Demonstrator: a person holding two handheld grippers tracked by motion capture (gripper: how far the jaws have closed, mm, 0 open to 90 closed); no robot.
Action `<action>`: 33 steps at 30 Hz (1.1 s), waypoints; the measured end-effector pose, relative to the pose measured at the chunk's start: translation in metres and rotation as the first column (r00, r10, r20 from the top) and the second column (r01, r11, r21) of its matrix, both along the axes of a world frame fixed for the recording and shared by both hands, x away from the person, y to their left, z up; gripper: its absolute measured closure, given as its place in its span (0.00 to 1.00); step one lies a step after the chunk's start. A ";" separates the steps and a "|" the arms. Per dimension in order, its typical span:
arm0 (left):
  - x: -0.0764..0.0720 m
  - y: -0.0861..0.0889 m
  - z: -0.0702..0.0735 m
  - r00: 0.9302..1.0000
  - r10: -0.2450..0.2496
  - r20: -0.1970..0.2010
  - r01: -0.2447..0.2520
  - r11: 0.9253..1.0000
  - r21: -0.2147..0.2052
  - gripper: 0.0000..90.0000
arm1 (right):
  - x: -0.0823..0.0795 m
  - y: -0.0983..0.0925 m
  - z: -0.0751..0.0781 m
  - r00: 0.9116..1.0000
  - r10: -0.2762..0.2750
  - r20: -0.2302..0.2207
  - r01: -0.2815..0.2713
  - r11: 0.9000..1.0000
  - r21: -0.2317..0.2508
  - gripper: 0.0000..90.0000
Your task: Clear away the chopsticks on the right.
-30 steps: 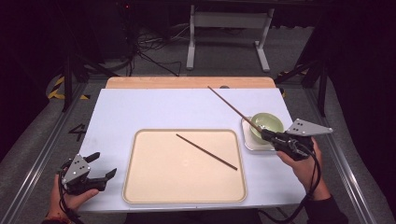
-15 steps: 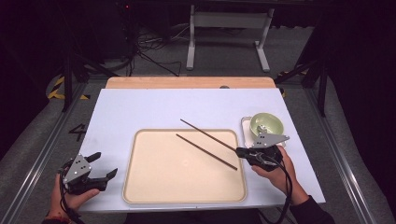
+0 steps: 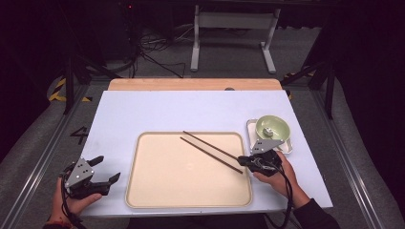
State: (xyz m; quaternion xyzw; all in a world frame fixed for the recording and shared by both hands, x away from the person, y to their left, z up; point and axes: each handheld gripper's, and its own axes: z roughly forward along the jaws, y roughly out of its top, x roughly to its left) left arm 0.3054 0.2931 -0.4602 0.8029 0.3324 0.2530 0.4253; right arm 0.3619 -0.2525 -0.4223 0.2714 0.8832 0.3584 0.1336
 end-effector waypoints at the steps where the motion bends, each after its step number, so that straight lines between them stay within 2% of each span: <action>1: 0.000 0.000 0.000 1.000 0.000 0.000 0.000 1.000 0.000 0.19 | -0.001 0.001 -0.001 1.000 0.011 -0.003 -0.011 1.000 -0.006 0.94; 3: 0.000 0.000 0.000 1.000 0.000 0.000 0.000 1.000 0.001 0.19 | -0.002 0.002 -0.003 1.000 0.025 -0.008 -0.025 1.000 -0.011 0.94; 13: 0.000 0.000 0.000 1.000 -0.002 -0.001 0.002 1.000 0.001 0.19 | 0.000 0.001 -0.010 1.000 0.011 -0.026 -0.012 1.000 -0.019 0.94; 19: 0.000 0.000 0.000 1.000 -0.003 -0.002 0.003 1.000 0.000 0.19 | 0.003 0.003 -0.015 0.999 0.005 -0.053 -0.006 1.000 -0.028 0.94; 26: 0.000 0.000 0.000 1.000 -0.004 -0.002 0.004 1.000 0.001 0.19 | 0.003 0.003 -0.017 0.998 0.007 -0.069 -0.009 0.999 -0.031 0.93; 33: 0.001 0.000 0.000 1.000 -0.002 -0.001 0.002 1.000 0.002 0.19 | 0.002 0.003 -0.014 0.997 0.015 -0.071 -0.016 1.000 -0.013 0.88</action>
